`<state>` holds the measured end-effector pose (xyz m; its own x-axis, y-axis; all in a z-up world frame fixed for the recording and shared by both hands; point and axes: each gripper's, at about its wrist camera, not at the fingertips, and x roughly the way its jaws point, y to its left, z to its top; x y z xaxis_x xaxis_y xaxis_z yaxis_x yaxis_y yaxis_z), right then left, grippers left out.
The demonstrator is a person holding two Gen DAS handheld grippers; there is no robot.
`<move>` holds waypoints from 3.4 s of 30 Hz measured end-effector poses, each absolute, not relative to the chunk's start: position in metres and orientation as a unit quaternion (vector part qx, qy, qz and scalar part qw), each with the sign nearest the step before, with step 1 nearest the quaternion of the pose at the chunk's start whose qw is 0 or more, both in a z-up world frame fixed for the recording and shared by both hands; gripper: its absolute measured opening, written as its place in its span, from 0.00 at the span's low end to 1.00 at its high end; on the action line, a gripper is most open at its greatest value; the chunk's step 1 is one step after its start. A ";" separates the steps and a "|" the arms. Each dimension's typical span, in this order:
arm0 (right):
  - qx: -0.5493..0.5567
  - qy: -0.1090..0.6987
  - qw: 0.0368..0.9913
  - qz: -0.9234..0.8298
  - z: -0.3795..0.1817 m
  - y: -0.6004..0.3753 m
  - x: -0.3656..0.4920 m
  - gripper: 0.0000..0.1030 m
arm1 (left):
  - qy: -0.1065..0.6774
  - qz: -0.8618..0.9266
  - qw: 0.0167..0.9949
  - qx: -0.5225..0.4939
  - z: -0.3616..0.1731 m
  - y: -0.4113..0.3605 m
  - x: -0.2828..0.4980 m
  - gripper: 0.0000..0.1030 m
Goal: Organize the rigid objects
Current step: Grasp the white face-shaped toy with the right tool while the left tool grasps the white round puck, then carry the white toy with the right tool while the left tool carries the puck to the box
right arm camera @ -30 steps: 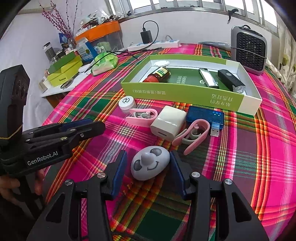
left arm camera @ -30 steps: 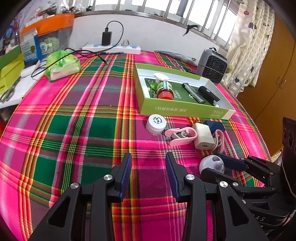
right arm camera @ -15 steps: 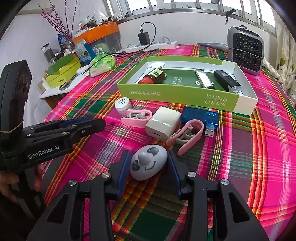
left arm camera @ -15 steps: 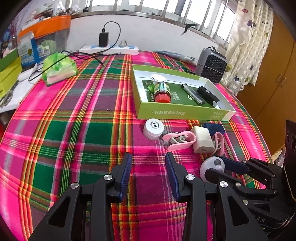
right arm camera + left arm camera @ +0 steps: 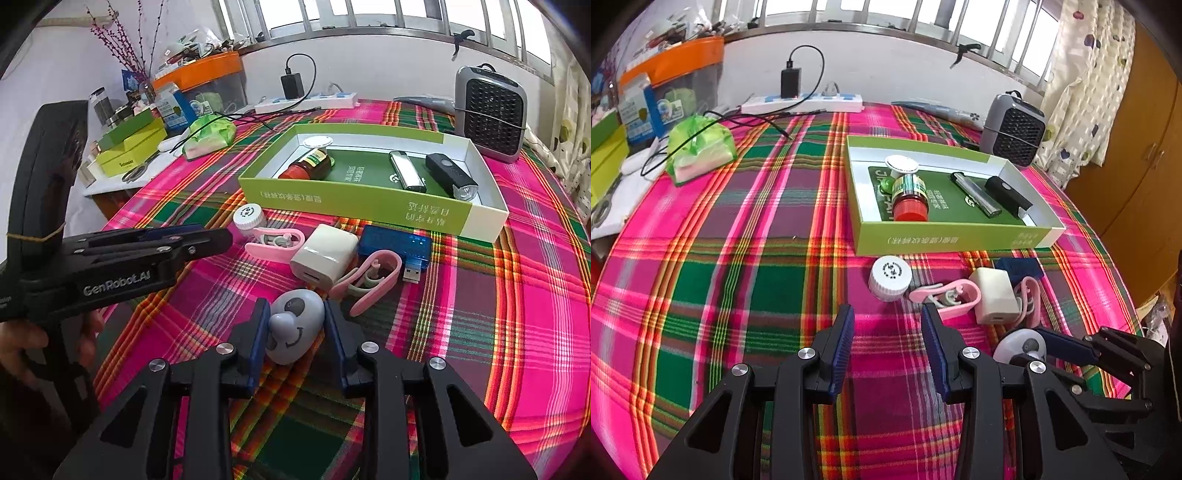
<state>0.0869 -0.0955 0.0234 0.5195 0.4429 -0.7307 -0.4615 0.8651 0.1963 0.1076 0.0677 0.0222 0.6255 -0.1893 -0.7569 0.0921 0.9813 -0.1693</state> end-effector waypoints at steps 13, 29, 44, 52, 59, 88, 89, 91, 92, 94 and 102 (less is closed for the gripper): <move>-0.009 0.398 0.881 0.254 0.034 -0.105 0.086 0.30 | 0.426 -0.065 0.902 -0.036 0.024 0.058 0.132 0.36; -0.005 0.395 0.883 0.253 0.036 -0.107 0.090 0.30 | 0.440 -0.035 0.897 -0.011 0.013 0.057 0.147 0.36; -0.005 0.395 0.883 0.253 0.036 -0.107 0.090 0.30 | 0.439 -0.039 0.897 -0.021 0.011 0.060 0.149 0.30; -0.005 0.396 0.883 0.253 0.035 -0.108 0.090 0.30 | 0.435 -0.036 0.899 -0.023 0.013 0.062 0.147 0.27; -0.005 0.397 0.882 0.252 0.034 -0.108 0.091 0.30 | 0.432 -0.034 0.901 -0.023 0.013 0.062 0.146 0.27; -0.008 0.376 0.892 0.252 0.054 -0.108 0.092 0.30 | 0.401 -0.042 0.915 -0.016 0.046 0.060 0.133 0.27; -0.008 0.374 0.892 0.252 0.055 -0.109 0.093 0.30 | 0.400 -0.043 0.915 -0.015 0.048 0.059 0.133 0.27; -0.008 0.371 0.894 0.251 0.058 -0.109 0.096 0.30 | 0.397 -0.044 0.917 -0.013 0.051 0.058 0.134 0.27; -0.007 0.370 0.895 0.250 0.060 -0.110 0.097 0.30 | 0.395 -0.046 0.917 -0.013 0.053 0.057 0.135 0.27; -0.004 0.367 0.896 0.249 0.064 -0.112 0.100 0.30 | 0.394 -0.047 0.918 -0.011 0.056 0.056 0.137 0.27; 0.004 0.362 0.901 0.240 0.075 -0.120 0.121 0.30 | 0.393 -0.059 0.918 -0.007 0.060 0.049 0.149 0.27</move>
<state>0.1213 -0.1200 0.0754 0.6230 0.4350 -0.6501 -0.4294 0.8849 0.1806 0.1491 0.0486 0.0600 0.6847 -0.1130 -0.7200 0.1026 0.9930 -0.0584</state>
